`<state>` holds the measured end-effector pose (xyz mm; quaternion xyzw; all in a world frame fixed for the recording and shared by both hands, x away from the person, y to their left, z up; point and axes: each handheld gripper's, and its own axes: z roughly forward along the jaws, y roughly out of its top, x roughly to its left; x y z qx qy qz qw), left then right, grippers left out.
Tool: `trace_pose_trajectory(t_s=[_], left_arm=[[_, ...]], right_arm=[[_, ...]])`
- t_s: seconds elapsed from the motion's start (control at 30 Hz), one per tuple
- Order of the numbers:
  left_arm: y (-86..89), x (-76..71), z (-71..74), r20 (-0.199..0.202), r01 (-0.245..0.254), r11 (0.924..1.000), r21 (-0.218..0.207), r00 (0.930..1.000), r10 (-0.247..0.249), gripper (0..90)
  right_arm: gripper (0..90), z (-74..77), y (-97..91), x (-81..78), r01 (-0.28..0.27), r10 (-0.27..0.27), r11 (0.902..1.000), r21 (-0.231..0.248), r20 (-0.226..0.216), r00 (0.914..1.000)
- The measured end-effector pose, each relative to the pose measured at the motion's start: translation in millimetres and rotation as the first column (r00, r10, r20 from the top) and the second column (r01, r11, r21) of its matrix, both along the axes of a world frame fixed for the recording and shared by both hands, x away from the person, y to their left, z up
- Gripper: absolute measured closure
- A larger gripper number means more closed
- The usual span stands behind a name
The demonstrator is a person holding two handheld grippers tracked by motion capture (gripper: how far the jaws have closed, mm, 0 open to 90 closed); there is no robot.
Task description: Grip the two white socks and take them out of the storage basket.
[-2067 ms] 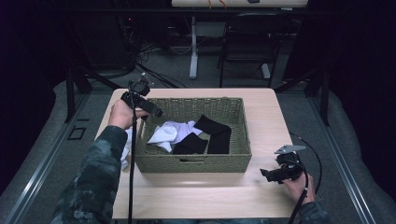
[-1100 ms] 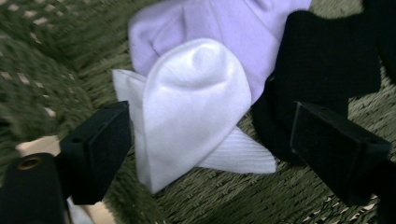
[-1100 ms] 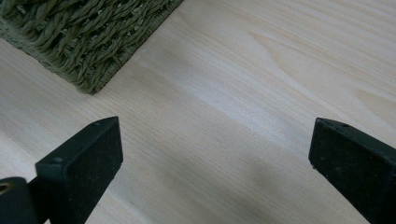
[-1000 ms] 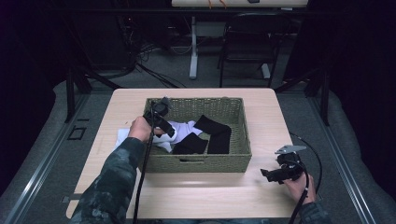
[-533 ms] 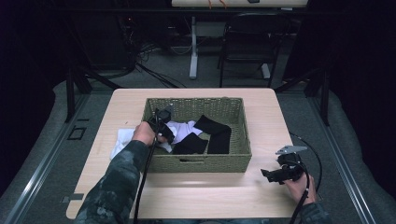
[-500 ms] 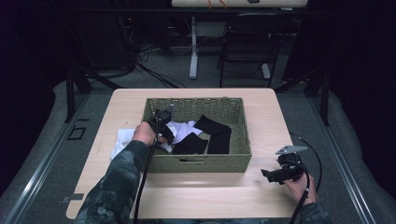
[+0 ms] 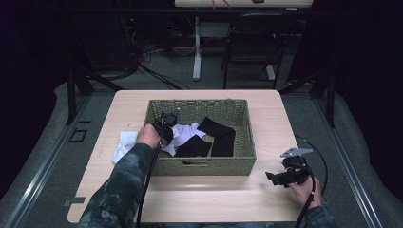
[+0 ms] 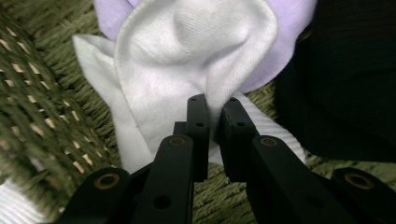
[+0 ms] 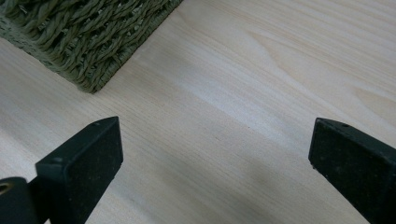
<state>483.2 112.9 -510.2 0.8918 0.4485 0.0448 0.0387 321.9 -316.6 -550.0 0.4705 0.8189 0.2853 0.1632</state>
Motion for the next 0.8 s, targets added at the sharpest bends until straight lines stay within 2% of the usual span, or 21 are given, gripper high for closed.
trace_pose_trajectory(t_s=[0.3,0.53,0.57,0.63,0.8], left_arm=[[11.9,-6.0,32.4,0.033,0.018,0.9967,-0.079,0.9993,-0.016,84.4],[17.6,-10.1,66.7,0.071,0.035,0.9911,-0.128,0.9971,-0.026,84.4],[17.6,-10.1,66.7,0.071,0.035,0.9911,-0.128,0.9971,-0.026,84.5],[19.4,-10.5,79.9,0.085,0.042,0.9896,-0.137,0.996,-0.03,84.4],[22.1,-11.2,102.4,0.097,0.054,0.9868,-0.152,0.9945,-0.04,84.4]], right_arm=[[2.3,0.1,0.4,0.0,-0.001,0.001,1.0,-0.001,-0.002,1.0],[2.4,0.1,0.6,0.0,-0.001,0.001,1.0,-0.002,-0.005,1.0],[2.4,0.1,0.6,0.0,-0.001,0.001,1.0,-0.002,-0.005,1.0],[2.3,-0.1,0.5,0.1,-0.001,0.001,1.0,-0.001,-0.005,1.0],[2.3,-0.1,0.7,0.0,0.0,0.0,1.0,-0.001,-0.004,1.0]])
